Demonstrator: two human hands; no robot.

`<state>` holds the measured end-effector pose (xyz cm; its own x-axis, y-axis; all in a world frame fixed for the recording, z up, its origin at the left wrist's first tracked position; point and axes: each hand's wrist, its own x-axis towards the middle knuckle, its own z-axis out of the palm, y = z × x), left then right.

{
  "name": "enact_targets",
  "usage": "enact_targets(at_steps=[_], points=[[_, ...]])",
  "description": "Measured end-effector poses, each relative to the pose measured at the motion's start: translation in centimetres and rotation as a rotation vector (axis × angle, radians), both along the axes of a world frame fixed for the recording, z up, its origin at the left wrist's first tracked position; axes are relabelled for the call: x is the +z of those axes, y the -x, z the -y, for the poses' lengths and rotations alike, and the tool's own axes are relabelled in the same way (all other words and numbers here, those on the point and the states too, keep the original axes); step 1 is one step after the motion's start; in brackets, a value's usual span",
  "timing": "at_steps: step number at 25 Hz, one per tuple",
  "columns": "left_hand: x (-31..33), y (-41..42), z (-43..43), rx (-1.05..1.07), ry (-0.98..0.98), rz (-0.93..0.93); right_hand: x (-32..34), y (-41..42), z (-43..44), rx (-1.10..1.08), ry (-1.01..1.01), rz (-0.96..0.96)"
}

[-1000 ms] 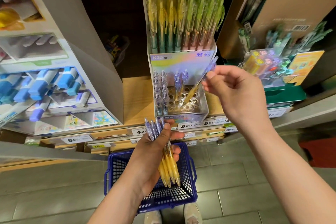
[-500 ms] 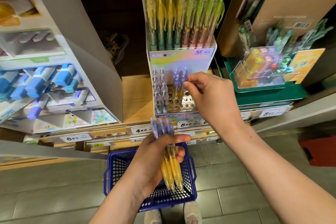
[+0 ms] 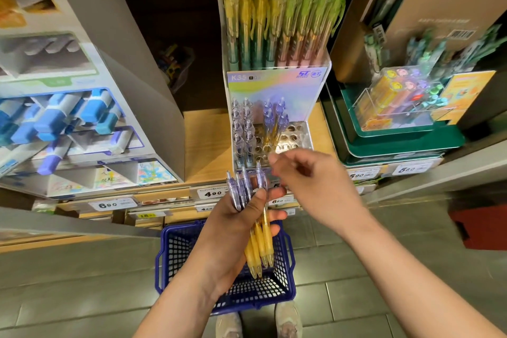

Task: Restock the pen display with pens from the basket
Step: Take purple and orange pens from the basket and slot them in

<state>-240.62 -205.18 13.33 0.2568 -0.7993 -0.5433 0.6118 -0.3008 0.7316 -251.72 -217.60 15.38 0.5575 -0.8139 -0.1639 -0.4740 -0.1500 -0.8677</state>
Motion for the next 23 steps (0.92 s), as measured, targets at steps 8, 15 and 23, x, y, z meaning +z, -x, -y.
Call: enact_targets(at_steps=[8, 15, 23], points=[[-0.6, 0.2, 0.7, 0.083, 0.0, -0.053, 0.3, -0.1, -0.8, -0.106, -0.467, 0.199], [-0.9, -0.5, 0.6, 0.079, -0.038, -0.127, 2.8, 0.0, 1.8, -0.274, -0.04, 0.508], [-1.4, -0.3, 0.3, 0.088, -0.074, -0.149, 1.6, -1.8, 2.0, -0.269, 0.43, 0.294]])
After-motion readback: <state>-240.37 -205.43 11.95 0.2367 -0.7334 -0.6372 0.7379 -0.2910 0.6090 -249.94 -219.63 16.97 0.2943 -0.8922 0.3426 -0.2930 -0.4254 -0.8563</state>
